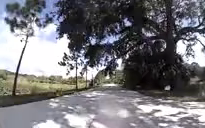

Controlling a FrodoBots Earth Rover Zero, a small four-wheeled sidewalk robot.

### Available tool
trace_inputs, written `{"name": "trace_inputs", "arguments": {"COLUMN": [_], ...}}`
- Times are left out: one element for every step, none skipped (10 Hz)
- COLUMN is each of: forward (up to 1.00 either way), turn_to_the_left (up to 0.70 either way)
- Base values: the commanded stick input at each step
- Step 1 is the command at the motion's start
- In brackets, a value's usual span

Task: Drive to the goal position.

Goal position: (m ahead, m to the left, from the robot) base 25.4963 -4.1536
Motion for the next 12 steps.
{"name": "trace_inputs", "arguments": {"forward": [0.85, 0.85, 0.85, 0.85, 0.85, 0.85, 0.85, 0.85, 0.85, 0.85, 0.85, 0.85], "turn_to_the_left": [0.0, 0.0, 0.0, 0.0, 0.0, 0.0, 0.0, 0.0, 0.0, 0.0, 0.0, 0.0]}}
